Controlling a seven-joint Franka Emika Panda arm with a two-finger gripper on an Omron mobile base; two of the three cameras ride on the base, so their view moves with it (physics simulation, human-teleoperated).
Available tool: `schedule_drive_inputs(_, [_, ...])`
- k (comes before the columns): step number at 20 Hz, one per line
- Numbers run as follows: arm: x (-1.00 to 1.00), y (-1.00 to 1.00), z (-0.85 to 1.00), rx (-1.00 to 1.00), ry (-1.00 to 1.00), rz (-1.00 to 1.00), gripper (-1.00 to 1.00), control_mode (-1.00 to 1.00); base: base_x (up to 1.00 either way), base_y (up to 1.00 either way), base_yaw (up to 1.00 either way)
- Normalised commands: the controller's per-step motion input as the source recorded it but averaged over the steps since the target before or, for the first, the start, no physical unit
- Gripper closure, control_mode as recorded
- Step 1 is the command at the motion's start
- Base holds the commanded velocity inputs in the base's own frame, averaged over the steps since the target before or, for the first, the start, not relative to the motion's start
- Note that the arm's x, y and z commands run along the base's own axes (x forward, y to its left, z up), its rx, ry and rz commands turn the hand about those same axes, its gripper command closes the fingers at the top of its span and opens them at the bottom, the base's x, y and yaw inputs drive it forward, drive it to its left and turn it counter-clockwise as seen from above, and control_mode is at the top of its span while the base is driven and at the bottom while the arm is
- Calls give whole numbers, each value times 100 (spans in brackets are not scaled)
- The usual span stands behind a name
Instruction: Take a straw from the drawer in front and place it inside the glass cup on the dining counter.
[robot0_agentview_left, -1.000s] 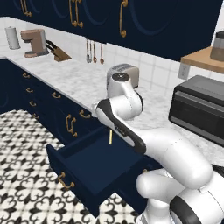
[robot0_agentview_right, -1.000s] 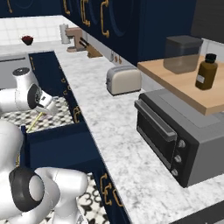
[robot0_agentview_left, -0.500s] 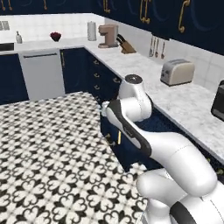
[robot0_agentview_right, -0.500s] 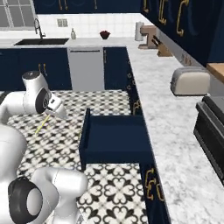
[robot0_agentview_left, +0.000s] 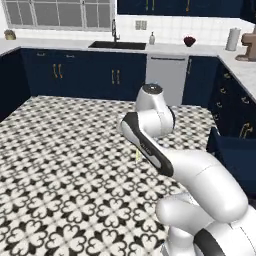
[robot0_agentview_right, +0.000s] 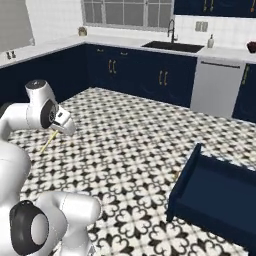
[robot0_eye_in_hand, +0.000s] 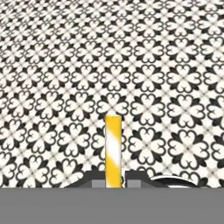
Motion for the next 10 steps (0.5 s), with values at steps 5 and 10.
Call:
schedule_drive_inputs(5, [0,0,0,0,0,0,100,100,58,87,43])
schedule_drive_inputs(10, [0,0,0,0,0,0,100,100,74,100,-5])
